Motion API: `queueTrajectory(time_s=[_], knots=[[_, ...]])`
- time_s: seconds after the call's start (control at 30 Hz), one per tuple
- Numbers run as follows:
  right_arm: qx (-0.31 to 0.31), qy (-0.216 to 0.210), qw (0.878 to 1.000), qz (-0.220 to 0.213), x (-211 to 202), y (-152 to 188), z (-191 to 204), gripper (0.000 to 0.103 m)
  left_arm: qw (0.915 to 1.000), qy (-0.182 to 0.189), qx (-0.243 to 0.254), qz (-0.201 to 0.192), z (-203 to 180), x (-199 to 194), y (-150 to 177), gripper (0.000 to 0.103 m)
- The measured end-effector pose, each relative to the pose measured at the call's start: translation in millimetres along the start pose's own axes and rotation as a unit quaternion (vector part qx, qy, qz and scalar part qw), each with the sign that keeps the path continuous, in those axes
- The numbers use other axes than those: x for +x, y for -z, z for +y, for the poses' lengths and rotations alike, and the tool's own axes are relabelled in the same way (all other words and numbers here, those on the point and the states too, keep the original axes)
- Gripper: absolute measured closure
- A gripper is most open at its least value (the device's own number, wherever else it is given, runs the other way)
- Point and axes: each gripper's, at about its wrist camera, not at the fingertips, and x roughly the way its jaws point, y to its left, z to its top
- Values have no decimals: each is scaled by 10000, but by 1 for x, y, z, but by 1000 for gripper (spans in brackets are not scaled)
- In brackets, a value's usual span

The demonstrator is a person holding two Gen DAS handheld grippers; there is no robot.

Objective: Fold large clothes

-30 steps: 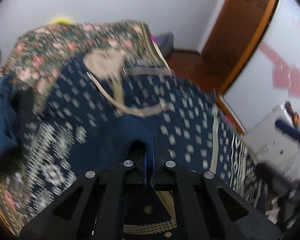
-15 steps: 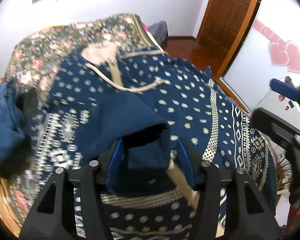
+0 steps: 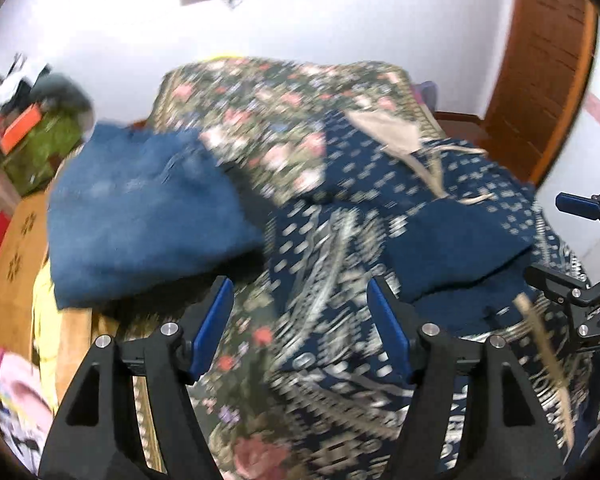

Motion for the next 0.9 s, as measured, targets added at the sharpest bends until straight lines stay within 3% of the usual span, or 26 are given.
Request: queueTrajectory(time_s=[0.13,0.23,0.3,0.43,0.53,0.57,0.6,0.7,0.9], knots=[[-456,-147,9982,351,29,-7,26,5,9995,-119,-204,220,25,16,20,35],[-770,-233,9942,716,53,-10,42,16,9988,-147,-306,349,35,24,32,35],[-958,-197,9910,916,69,-9,51,32,9984,-126,-373,417,39,29,38,35],[-1202,-179,9854,1196,92,-5,61,44,9972,-12,-467,579,39,43,47,35],[-1182,-168,9860,1168,95,-5,59,56,9966,3,-467,685,34,57,51,35],[-1147,-101,9868,1139,94,-6,56,72,9962,2,-488,725,33,61,53,35],[-1046,-57,9885,1095,91,-7,49,82,9956,24,-521,778,31,67,55,35],[-591,-277,9931,975,82,-11,34,92,9945,28,-577,879,26,79,61,35],[274,-236,9990,248,30,-24,-15,93,9954,-130,-487,821,20,82,64,34]])
